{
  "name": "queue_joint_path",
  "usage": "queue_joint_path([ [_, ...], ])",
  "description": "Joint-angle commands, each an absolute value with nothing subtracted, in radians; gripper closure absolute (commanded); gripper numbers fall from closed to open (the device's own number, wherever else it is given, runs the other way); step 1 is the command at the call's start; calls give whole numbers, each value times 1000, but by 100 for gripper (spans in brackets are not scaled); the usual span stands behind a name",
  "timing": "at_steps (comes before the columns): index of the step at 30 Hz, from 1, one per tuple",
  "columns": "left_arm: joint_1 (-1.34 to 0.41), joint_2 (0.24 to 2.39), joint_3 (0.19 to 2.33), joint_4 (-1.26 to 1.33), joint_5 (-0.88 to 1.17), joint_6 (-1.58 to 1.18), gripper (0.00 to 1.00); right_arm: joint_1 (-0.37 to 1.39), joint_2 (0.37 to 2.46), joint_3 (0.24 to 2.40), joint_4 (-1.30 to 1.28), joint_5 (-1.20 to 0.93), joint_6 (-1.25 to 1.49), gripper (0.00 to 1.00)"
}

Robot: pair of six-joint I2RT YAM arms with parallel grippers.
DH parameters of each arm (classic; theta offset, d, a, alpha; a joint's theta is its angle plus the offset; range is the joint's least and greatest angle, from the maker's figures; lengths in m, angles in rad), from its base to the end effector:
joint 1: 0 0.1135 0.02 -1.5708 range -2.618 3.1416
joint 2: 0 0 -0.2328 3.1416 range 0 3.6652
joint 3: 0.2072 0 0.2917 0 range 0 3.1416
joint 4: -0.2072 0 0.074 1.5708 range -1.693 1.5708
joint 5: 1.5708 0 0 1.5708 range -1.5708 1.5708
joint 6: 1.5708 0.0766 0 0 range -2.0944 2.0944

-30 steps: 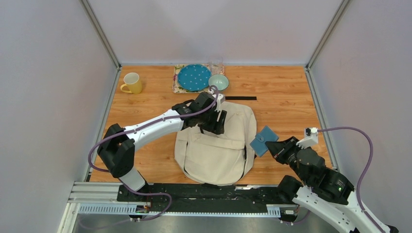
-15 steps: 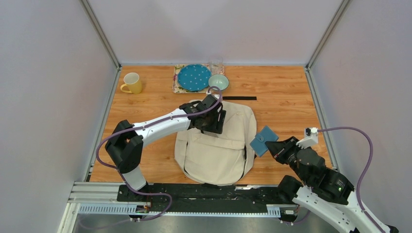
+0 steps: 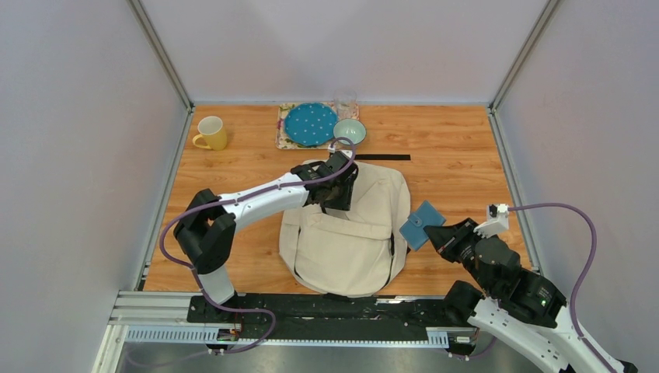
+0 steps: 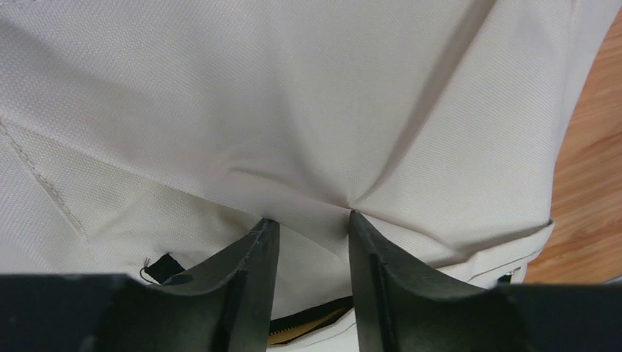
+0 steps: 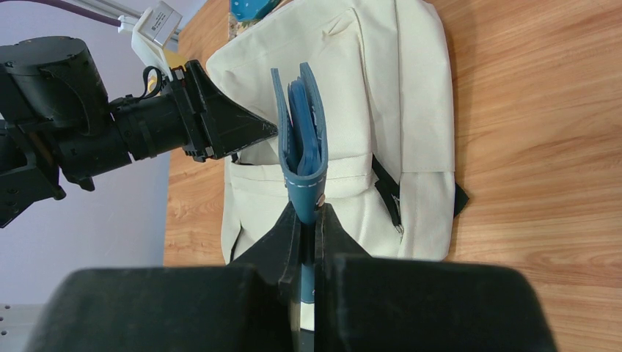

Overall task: Pack the student bag
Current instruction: Place the personal item in the student bag.

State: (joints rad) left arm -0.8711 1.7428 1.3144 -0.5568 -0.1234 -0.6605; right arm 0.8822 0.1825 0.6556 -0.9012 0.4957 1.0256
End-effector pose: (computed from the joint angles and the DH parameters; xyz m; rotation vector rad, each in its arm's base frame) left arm 0.2824 -0.3209 0.1538 0.2255 2.5944 -0.4281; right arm 0.1212 0.0899 0.2805 0.4671 1.9685 0.7548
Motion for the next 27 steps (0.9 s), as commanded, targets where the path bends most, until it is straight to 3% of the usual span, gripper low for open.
queue_joint_path([
  [1,-877,1812,1299,-554,-107,-655,58,882,178,670,-854,512,1043,100],
  [4,-876,1827,1308,-561,-106,-649,77,881,178,670,-856,508,1043,100],
  [6,-877,1824,1313,-561,-107,-644,98,881,179,669,-851,506,1043,100],
  [7,-877,1821,1321,-561,-107,-641,100,882,181,664,-850,497,1042,100],
  [13,-876,1761,1371,-545,-64,-621,100,881,181,600,-778,389,1104,100],
  [17,-871,1677,1353,-486,-46,-632,100,882,193,482,-590,255,1158,100],
  [27,-792,1477,1183,-342,84,-730,100,881,333,370,-252,74,1273,100],
])
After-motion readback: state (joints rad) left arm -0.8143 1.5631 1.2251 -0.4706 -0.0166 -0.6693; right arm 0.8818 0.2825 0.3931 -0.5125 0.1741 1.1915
